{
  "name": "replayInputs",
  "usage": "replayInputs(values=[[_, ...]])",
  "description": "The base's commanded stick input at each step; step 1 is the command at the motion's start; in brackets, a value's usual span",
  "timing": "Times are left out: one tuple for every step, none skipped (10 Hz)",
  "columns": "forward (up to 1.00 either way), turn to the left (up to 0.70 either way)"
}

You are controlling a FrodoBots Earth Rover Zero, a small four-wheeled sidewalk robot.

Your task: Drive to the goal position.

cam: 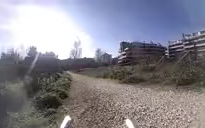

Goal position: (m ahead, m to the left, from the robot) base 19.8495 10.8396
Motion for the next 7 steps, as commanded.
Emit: replayInputs(values=[[0.50, 0.00], [0.50, 0.00], [0.50, 0.00], [0.50, 0.00], [0.50, 0.00], [0.50, 0.00], [0.50, 0.00]])
